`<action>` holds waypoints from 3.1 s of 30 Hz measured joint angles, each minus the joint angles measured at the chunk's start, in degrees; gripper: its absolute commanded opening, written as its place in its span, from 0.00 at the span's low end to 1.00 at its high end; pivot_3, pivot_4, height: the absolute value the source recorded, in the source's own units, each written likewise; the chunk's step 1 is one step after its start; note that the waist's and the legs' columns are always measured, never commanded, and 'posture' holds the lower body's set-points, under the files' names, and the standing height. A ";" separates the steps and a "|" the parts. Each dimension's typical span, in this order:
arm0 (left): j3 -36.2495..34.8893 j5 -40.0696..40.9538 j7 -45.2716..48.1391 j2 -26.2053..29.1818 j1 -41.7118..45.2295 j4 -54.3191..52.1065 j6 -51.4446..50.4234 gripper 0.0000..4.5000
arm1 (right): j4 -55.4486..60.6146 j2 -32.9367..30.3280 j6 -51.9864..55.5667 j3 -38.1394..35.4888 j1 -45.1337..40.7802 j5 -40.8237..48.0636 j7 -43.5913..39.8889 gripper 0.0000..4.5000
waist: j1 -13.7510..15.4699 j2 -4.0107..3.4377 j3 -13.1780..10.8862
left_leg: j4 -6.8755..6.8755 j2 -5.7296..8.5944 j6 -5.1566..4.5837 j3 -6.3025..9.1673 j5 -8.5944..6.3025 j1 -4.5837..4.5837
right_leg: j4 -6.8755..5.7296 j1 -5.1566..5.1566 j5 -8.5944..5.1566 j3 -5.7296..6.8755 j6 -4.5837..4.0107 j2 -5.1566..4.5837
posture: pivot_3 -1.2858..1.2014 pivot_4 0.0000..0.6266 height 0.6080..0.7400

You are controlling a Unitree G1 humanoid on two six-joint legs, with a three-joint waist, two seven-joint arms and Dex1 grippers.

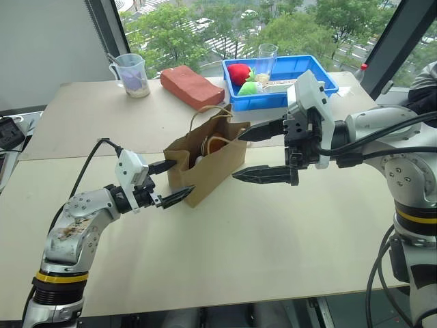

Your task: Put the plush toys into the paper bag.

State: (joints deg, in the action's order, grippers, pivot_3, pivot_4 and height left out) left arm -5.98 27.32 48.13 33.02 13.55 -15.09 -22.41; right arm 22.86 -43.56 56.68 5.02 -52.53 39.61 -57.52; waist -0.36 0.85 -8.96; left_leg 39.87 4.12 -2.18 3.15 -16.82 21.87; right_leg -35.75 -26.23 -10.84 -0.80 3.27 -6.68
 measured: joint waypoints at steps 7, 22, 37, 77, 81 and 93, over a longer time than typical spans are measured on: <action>-1.16 -0.29 -4.06 -0.85 -3.24 -4.35 0.80 1.00 | 0.93 -0.11 0.00 -0.13 1.37 0.01 1.03 0.99 | -0.09 0.00 0.00 | 0.01 -0.01 0.00 0.00 0.00 0.00 | -0.01 0.00 0.00 -0.01 0.00 0.00 | 0.52 0.24 1.00; -2.78 -4.26 -6.26 -1.52 -1.90 -1.25 7.56 1.00 | 1.36 -0.11 -0.06 -0.13 1.79 -0.05 1.74 0.99 | 0.29 0.00 0.00 | 0.02 0.00 0.00 -0.01 0.00 0.00 | 0.01 0.01 0.00 0.01 0.00 0.00 | 0.52 0.24 1.00; -2.69 -5.79 -11.36 -3.82 -2.43 -0.98 9.01 1.00 | 1.46 -0.62 -0.16 -0.13 1.79 -0.10 2.71 0.99 | 0.31 0.00 0.00 | 0.02 0.00 0.00 -0.01 0.00 0.00 | 0.01 0.01 0.00 0.01 0.00 0.00 | 0.52 0.24 1.00; 4.92 -8.18 2.03 -8.55 11.69 26.03 19.35 0.01 | 2.30 0.48 -0.91 0.68 -2.29 0.03 5.21 1.00 | 0.38 0.01 0.00 | 0.09 0.03 -0.01 -0.01 0.00 0.06 | -0.01 -0.01 0.00 0.05 0.00 -0.01 | 0.52 0.24 1.00; 5.16 -6.79 4.22 -8.00 13.85 24.49 15.80 0.01 | -1.35 -2.09 -0.07 0.27 -7.00 0.30 3.06 1.00 | 0.42 0.01 0.00 | 0.16 0.04 -0.01 0.00 0.00 0.12 | 0.00 -0.02 0.00 0.07 0.00 -0.01 | 0.52 0.24 1.00; 12.90 -3.51 26.71 -5.11 18.22 22.99 13.18 0.01 | -7.11 -13.63 5.15 -1.54 -14.25 5.61 -9.68 1.00 | 0.10 -0.01 0.02 | 0.01 -0.02 -0.05 -0.06 -0.02 0.03 | 0.03 0.01 0.01 0.07 -0.01 0.02 | 0.52 0.24 1.00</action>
State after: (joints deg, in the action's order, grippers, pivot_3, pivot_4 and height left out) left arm 6.92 23.81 74.83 27.91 31.78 7.89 -9.24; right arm 15.75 -57.19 61.83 3.47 -66.78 45.22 -67.21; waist -0.26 0.84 -8.94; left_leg 39.89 4.09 -2.23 3.09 -16.85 21.91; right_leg -35.72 -26.22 -10.83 -0.73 3.26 -6.66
